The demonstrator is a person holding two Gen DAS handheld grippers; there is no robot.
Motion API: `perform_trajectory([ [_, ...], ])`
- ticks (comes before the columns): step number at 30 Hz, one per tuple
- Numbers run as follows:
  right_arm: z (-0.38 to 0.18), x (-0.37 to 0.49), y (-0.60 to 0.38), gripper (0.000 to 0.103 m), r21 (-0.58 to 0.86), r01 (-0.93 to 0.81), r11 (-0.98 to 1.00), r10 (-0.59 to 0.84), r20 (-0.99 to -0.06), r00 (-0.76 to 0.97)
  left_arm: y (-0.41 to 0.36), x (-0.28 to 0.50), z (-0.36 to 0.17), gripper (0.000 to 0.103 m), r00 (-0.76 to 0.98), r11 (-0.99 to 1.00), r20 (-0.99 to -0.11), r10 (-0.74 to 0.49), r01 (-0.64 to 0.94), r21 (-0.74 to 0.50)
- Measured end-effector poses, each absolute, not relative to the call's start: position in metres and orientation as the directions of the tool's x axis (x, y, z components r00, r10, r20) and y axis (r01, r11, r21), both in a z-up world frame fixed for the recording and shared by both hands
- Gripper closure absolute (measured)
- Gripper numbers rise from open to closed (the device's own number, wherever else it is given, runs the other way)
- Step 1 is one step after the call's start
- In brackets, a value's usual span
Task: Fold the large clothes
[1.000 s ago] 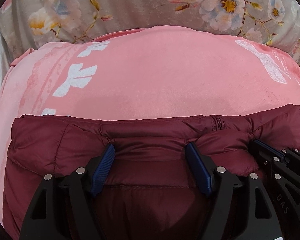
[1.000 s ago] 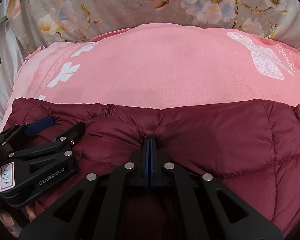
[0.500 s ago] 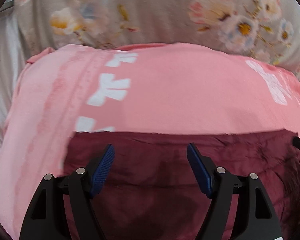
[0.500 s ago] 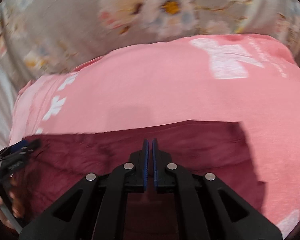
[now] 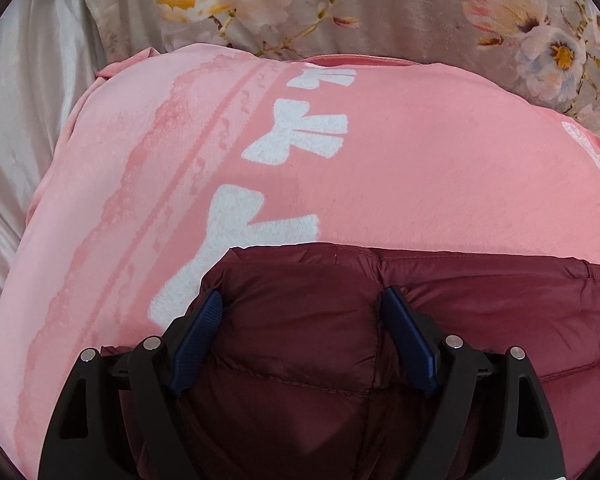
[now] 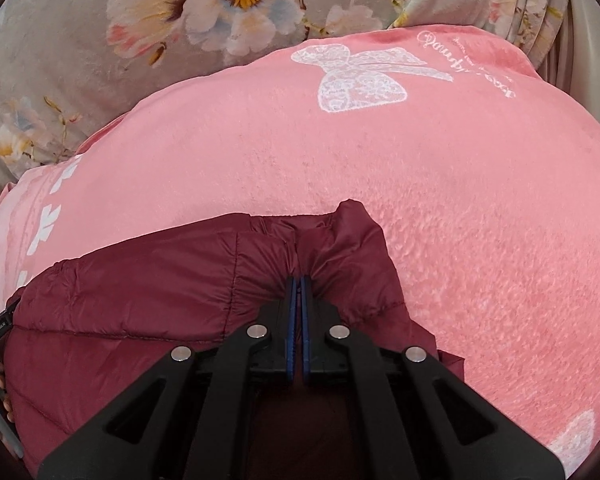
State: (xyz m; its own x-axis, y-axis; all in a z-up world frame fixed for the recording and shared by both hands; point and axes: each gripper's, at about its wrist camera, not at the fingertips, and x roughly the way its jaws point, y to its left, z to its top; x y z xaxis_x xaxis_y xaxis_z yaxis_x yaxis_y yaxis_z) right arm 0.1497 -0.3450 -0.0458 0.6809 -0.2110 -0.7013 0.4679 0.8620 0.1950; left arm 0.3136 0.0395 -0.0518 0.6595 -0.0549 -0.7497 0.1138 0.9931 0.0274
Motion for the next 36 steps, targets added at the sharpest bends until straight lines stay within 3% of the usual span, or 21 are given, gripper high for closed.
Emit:
perform_trajectory([
  [14,-0.049,0.147,-0.351,0.103,0.243,0.461,0.853,-0.18,-0.693,0.698,0.041,0.315,-0.054,0.019,0.658,0.994,-0.751,-0.055,0.107,0.022],
  [18,-0.031,0.139,-0.33,0.098,0.17,0.477,0.862,-0.255,-0.667,0.7,0.042,0.309,-0.044,0.023,0.671,0.996,-0.742,-0.023,0.078,0.04],
  [22,0.003,0.129,-0.266,0.098,0.214,0.314,0.925,-0.132,-0.594,0.794,0.037,0.273,-0.011,0.025,0.692,0.99,-0.709,-0.135,0.116,-0.076],
  [26,0.007,0.14,-0.202,0.098,0.189,0.186,0.964,-0.034,-0.608,0.793,0.004,0.236,0.007,0.024,0.705,0.976,-0.682,-0.192,0.209,-0.058],
  [31,-0.018,0.148,-0.166,0.098,0.183,0.155,0.971,0.002,-0.653,0.757,-0.023,0.211,-0.013,0.024,0.684,0.97,-0.71,-0.169,0.244,0.005],
  [36,-0.036,0.147,-0.153,0.099,0.118,0.168,0.979,-0.049,-0.66,0.749,-0.025,0.207,-0.04,0.021,0.68,0.975,-0.717,-0.152,0.223,0.006],
])
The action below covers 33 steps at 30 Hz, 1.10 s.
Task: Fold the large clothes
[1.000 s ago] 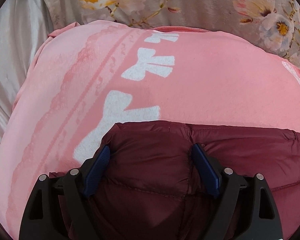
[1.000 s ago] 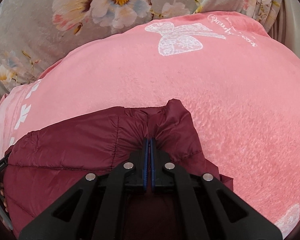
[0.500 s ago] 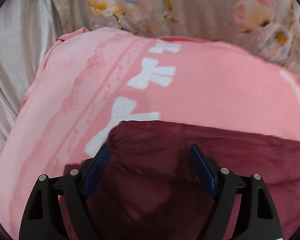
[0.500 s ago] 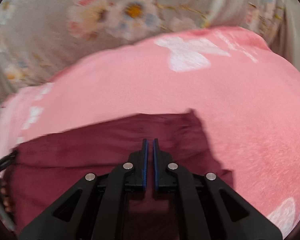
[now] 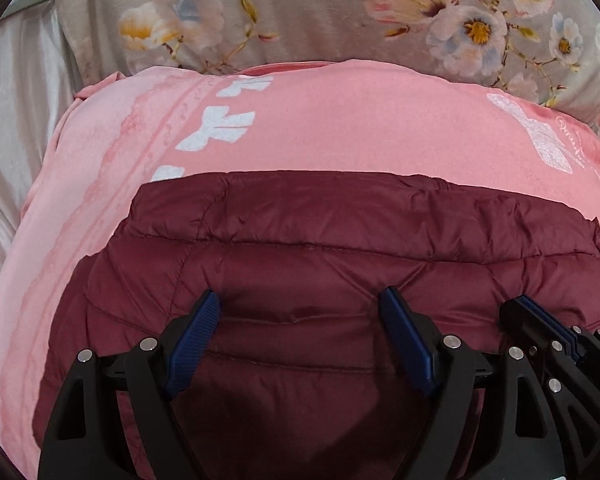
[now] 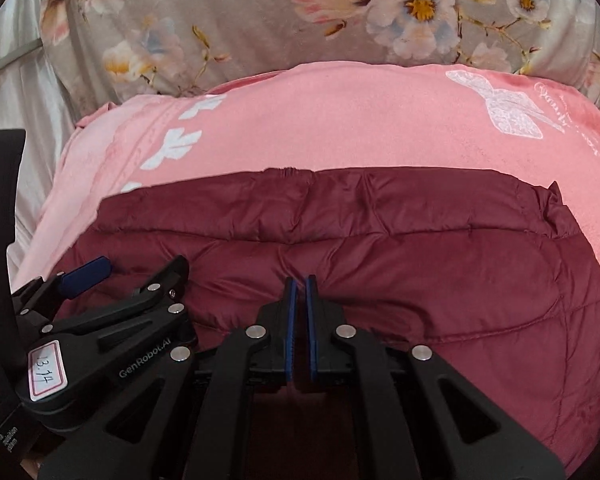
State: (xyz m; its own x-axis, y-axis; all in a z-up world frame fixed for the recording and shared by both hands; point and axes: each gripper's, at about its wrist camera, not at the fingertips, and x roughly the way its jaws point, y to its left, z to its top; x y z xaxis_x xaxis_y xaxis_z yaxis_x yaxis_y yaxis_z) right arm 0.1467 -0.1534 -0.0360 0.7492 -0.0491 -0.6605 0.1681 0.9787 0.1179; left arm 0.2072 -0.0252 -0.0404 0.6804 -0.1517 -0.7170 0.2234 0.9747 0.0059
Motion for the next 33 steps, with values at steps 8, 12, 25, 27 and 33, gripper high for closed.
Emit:
perform_trajectory([
  [8,-0.047,0.146,-0.148,0.099,0.07,0.173,0.982,-0.086,-0.654,0.751,-0.031,0.201,-0.051,0.02,0.711,0.976,-0.694,-0.118,0.211,0.05],
  [12,-0.048,0.148,-0.15,0.1,0.082,0.172,0.982,-0.076,-0.66,0.747,-0.031,0.202,-0.052,0.021,0.712,0.976,-0.693,-0.113,0.209,0.055],
  [25,-0.037,0.11,-0.139,0.099,0.089,0.125,0.988,-0.033,-0.675,0.737,0.024,0.168,-0.038,0.021,0.693,0.98,-0.698,-0.181,0.184,-0.072],
  [27,-0.037,0.092,-0.133,0.099,0.094,0.117,0.989,-0.022,-0.681,0.732,0.057,0.152,-0.039,0.021,0.684,0.984,-0.709,-0.172,0.147,-0.097],
  [33,-0.043,0.05,-0.121,0.099,0.133,0.115,0.984,0.007,-0.683,0.731,0.158,0.115,-0.048,0.021,0.67,0.981,-0.732,-0.125,-0.028,-0.193],
])
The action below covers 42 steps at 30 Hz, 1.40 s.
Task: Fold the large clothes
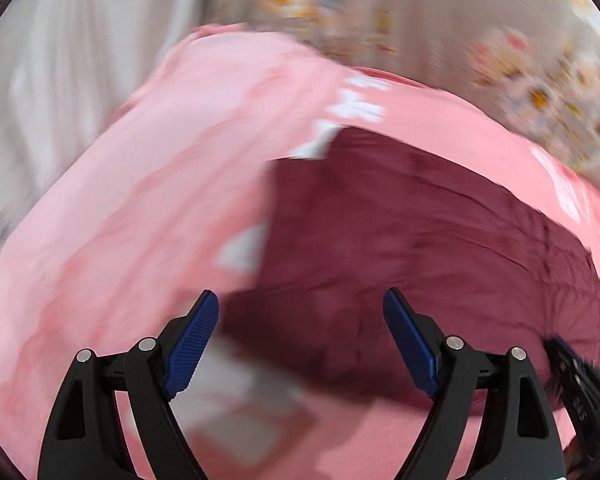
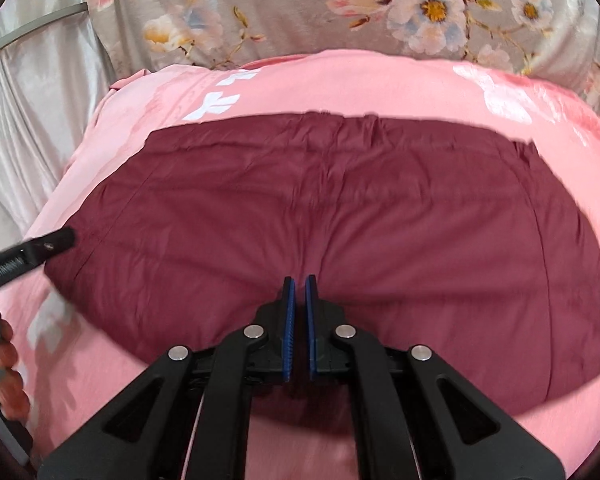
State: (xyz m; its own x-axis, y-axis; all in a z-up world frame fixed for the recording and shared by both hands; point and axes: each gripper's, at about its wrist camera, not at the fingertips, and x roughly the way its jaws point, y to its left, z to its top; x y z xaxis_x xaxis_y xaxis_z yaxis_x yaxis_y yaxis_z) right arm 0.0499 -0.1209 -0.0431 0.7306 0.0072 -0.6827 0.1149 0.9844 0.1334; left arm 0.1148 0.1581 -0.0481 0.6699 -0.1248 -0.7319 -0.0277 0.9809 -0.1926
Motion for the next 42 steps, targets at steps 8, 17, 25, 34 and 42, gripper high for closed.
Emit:
perform_trajectory([
  [8,-0.048,0.03,-0.12,0.099,0.166,0.116,0.979,0.031,-0.689,0.724,0.2,0.124,-0.088,0.021,0.574,0.88,-0.761,-0.303,-0.138,-0.455],
  [17,-0.06,0.026,-0.132,0.1,0.235,0.113,0.965,0.083,-0.687,0.722,0.16,0.141,-0.08,0.054,0.562,0.855,-0.725,-0.398,-0.058,-0.515],
  [25,-0.06,0.022,-0.133,0.1,0.249,0.128,0.96,0.083,-0.69,0.719,0.123,0.11,0.001,0.093,0.662,0.888,-0.626,-0.411,0.136,-0.439],
  [34,-0.031,-0.032,-0.177,0.096,0.287,0.195,0.938,0.039,-0.645,0.763,0.01,0.066,0.106,0.093,0.651,0.825,-0.508,-0.564,0.471,-0.312],
  [42,-0.023,-0.087,-0.25,0.096,0.268,0.381,0.885,-0.122,-0.656,0.745,-0.132,0.035,0.092,0.091,0.499,0.724,-0.583,-0.641,0.645,-0.244],
])
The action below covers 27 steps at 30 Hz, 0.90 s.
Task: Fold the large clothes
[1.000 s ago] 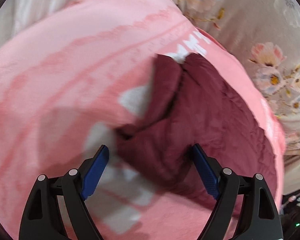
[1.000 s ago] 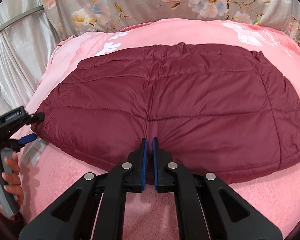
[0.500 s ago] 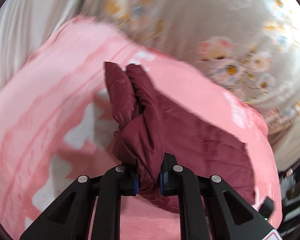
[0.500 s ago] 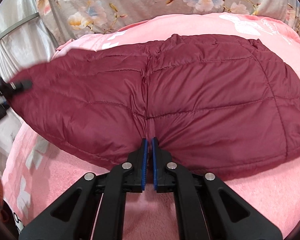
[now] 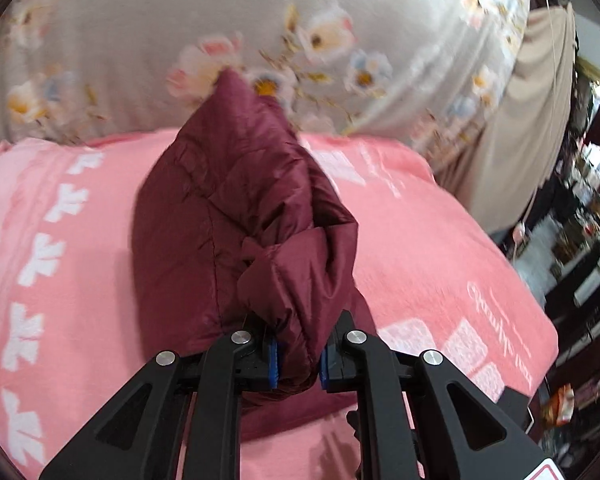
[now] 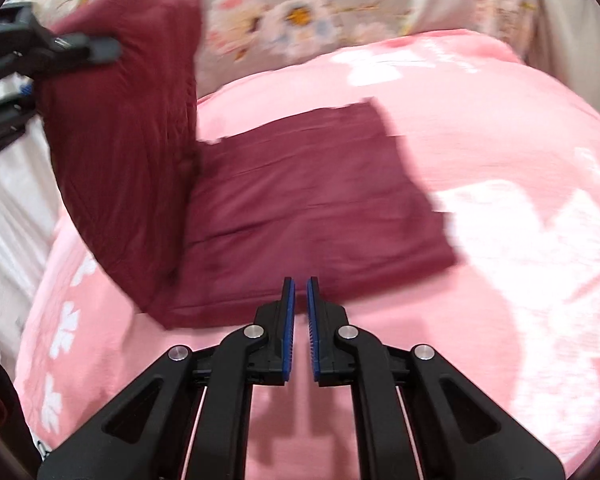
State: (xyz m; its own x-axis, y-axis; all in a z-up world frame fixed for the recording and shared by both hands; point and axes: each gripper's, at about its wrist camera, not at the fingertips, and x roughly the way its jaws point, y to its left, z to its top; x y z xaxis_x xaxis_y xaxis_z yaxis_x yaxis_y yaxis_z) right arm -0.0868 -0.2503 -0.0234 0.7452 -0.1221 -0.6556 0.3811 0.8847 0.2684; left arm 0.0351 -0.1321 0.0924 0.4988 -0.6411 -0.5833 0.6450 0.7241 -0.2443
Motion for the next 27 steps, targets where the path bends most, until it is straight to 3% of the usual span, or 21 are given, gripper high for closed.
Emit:
perform_trajectory([
  [4,-0.025,-0.107,-0.276,0.095,0.267,0.439,0.858,-0.172,-0.655,0.736,-0.179,0.03,0.047,0.077,0.397,0.703,-0.675,-0.622,0.663,-0.257],
  [6,-0.023,-0.116,-0.284,0.088,0.269,0.456,0.848,-0.193,-0.646,0.739,-0.183,0.022,0.038,0.074,0.383,0.708,-0.699,-0.604,0.661,-0.25],
  [8,-0.017,-0.125,-0.291,0.075,0.274,0.465,0.842,-0.212,-0.625,0.751,-0.174,0.016,0.048,0.064,0.38,0.69,-0.677,-0.631,0.673,-0.266],
  [10,-0.008,-0.128,-0.299,0.071,0.281,0.462,0.841,-0.221,-0.602,0.767,-0.157,0.015,0.065,0.041,0.39,0.676,-0.629,-0.673,0.67,-0.308],
  [12,0.005,-0.127,-0.303,0.069,0.291,0.444,0.847,-0.217,-0.573,0.79,-0.133,0.019,0.092,0.03,0.475,0.701,-0.553,-0.684,0.637,-0.321],
  [13,0.013,-0.125,-0.302,0.069,0.297,0.427,0.854,-0.208,-0.556,0.805,-0.122,0.022,0.103,0.03,0.527,0.729,-0.531,-0.663,0.615,-0.3],
  [16,0.041,-0.108,-0.299,0.052,0.306,0.346,0.887,-0.16,-0.5,0.851,-0.109,0.043,0.119,0.03,0.626,0.81,-0.536,-0.567,0.542,-0.225],
  [20,0.07,-0.073,-0.29,0.048,0.311,0.284,0.907,-0.103,-0.49,0.866,-0.098,0.077,0.112,0.03,0.646,0.868,-0.591,-0.483,0.445,-0.222],
  [27,0.057,-0.01,-0.282,0.048,0.246,0.318,0.916,-0.097,-0.633,0.768,-0.09,0.105,0.099,0.032,0.656,0.908,-0.641,-0.398,0.38,-0.175],
])
